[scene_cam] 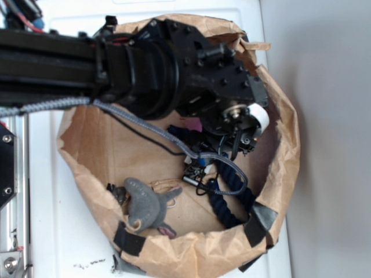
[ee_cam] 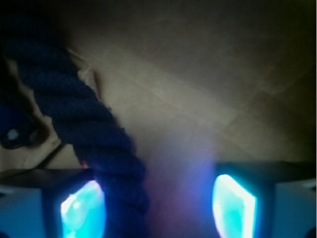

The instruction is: Grab the blue rope.

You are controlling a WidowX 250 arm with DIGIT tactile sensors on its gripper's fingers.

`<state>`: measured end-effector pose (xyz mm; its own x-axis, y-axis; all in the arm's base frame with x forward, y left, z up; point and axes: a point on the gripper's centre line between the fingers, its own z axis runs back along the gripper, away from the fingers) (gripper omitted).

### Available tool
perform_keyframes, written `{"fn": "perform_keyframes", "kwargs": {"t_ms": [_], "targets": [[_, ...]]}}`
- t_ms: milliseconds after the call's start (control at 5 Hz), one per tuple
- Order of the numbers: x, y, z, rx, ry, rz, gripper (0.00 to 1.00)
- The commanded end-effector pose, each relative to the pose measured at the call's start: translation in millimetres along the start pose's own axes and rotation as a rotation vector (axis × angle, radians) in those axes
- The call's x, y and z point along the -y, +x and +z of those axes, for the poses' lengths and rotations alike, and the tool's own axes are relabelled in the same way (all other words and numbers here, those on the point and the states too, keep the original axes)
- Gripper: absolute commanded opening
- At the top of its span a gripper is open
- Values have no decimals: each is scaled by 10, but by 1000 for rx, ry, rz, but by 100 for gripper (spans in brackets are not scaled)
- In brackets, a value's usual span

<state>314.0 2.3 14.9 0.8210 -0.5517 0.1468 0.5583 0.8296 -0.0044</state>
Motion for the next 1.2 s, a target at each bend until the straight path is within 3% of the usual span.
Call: {"fn": "perform_keyframes", "kwargs": {"t_ms": [0, 600, 800, 1000], "targets": [[165, 74, 41, 28, 35, -24, 0], [313, -22, 1377, 125, 0, 123, 0], [410, -73, 1793, 135, 4, 133, 0], [480, -64, 1941, 124, 53, 167, 0]]}}
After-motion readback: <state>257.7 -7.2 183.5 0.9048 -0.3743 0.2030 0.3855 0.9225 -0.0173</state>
